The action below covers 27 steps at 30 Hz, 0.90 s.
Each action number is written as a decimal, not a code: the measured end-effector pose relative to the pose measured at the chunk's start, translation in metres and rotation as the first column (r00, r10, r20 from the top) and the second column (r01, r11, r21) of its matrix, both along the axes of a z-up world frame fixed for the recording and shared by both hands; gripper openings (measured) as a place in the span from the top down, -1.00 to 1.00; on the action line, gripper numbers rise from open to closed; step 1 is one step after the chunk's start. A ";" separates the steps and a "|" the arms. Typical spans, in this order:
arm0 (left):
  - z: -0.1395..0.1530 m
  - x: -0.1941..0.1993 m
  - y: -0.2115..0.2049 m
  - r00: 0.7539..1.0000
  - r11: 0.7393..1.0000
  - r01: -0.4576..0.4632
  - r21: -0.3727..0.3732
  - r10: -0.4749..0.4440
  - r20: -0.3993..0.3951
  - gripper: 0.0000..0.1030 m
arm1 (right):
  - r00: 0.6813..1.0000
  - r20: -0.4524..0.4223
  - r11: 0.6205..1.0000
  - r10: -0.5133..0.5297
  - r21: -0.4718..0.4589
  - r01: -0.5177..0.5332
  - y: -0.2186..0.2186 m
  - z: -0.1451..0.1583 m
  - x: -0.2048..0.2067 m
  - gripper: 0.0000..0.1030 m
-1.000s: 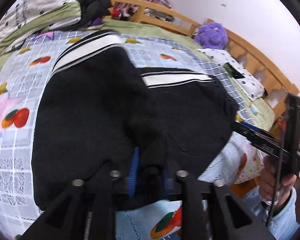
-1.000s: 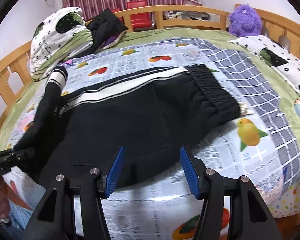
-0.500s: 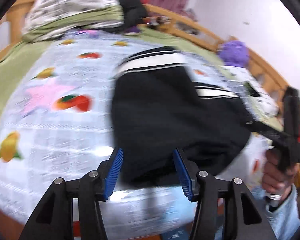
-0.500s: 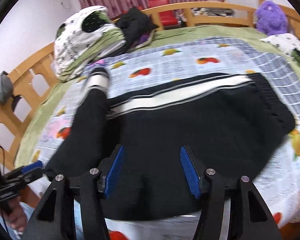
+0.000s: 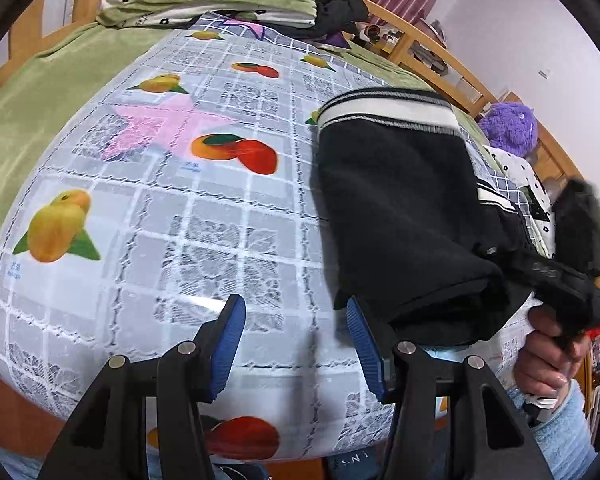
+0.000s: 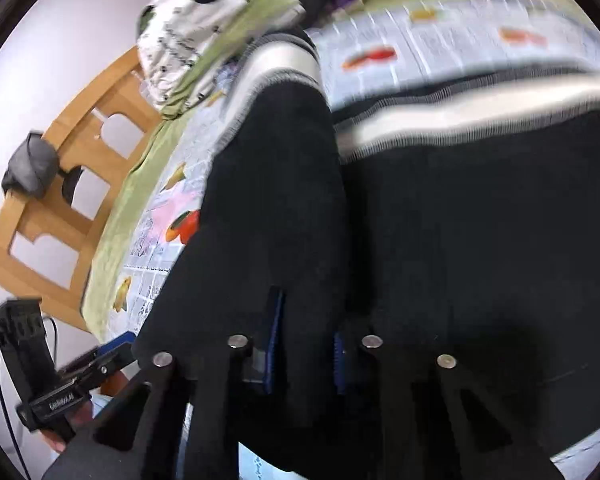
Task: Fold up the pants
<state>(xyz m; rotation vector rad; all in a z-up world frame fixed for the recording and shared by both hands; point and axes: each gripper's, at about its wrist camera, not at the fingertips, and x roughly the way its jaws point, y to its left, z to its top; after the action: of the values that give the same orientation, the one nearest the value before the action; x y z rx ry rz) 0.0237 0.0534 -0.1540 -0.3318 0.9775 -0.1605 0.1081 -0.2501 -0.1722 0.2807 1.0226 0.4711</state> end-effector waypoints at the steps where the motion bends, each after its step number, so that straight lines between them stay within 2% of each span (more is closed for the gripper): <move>1: 0.001 0.002 -0.006 1.000 1.000 0.008 -0.001 -0.008 0.002 0.02 | 0.999 0.036 1.000 0.012 -0.012 -0.011 0.000 0.009 -0.003 0.66; 3: 0.003 0.004 -0.014 1.000 1.000 0.024 -0.005 -0.024 0.013 0.02 | 0.991 0.130 0.999 0.034 -0.035 -0.030 -0.003 0.036 -0.012 0.68; 5: 0.009 0.005 -0.027 0.998 0.999 0.049 -0.008 -0.048 0.034 0.02 | 0.980 0.195 0.994 0.042 -0.104 -0.021 -0.011 0.060 -0.017 0.68; 8: 0.020 0.005 -0.048 0.995 0.997 0.081 -0.012 -0.080 0.067 0.02 | 0.956 0.291 0.986 0.035 -0.163 0.014 -0.042 0.092 -0.019 0.69; 11: 0.027 0.007 -0.070 0.989 0.992 0.120 -0.025 -0.117 0.096 0.02 | 0.922 0.386 0.958 -0.010 -0.262 0.120 -0.093 0.116 -0.013 0.69; 13: 0.030 0.008 -0.088 0.982 0.986 0.163 -0.034 -0.159 0.107 0.02 | 0.913 0.403 0.942 -0.069 -0.274 0.192 -0.133 0.123 -0.009 0.69; 15: 0.029 0.008 -0.104 0.975 0.979 0.201 -0.043 -0.195 0.110 0.02 | 0.915 0.373 0.924 -0.154 -0.273 0.267 -0.179 0.116 -0.001 0.69; 16: 0.028 0.009 -0.113 0.970 0.973 0.223 -0.049 -0.217 0.109 0.01 | 0.921 0.345 0.904 -0.183 -0.308 0.295 -0.198 0.105 0.007 0.68; 18: 0.024 0.010 -0.133 0.959 0.961 0.272 -0.055 -0.265 0.102 0.01 | 0.932 0.259 0.857 -0.252 -0.387 0.339 -0.230 0.069 0.021 0.67; 19: 0.023 0.010 -0.148 0.950 0.952 0.302 -0.043 -0.297 0.099 0.01 | 0.938 0.190 0.844 -0.291 -0.410 0.345 -0.246 0.043 0.027 0.67; 20: 0.022 0.008 -0.157 0.943 0.947 0.321 -0.030 -0.317 0.099 0.00 | 0.941 0.162 0.849 -0.298 -0.405 0.339 -0.254 0.032 0.026 0.60; 22: 0.022 0.003 -0.179 0.926 0.931 0.364 0.015 -0.364 0.098 -0.12 | 0.931 0.206 0.878 -0.302 -0.321 0.356 -0.272 0.026 0.010 0.53; 23: 0.021 -0.001 -0.190 0.916 0.921 0.386 0.051 -0.389 0.097 -0.17 | 0.925 0.221 0.880 -0.309 -0.302 0.366 -0.275 0.028 0.004 0.43; 25: 0.016 -0.009 -0.208 0.901 0.903 0.410 0.128 -0.423 0.097 -0.21 | 0.914 0.245 0.877 -0.323 -0.286 0.387 -0.281 0.034 -0.003 0.38; 27: 0.008 -0.013 -0.221 0.899 0.888 0.405 0.217 -0.431 0.085 -0.21 | 0.913 0.257 0.879 -0.317 -0.282 0.385 -0.286 0.038 -0.006 0.30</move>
<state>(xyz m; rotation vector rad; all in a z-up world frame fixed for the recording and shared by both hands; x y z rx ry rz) 0.0107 -0.1672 -0.1460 0.0761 0.9151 -0.4727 0.1023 -0.5366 -0.1339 0.1119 0.8082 -0.0087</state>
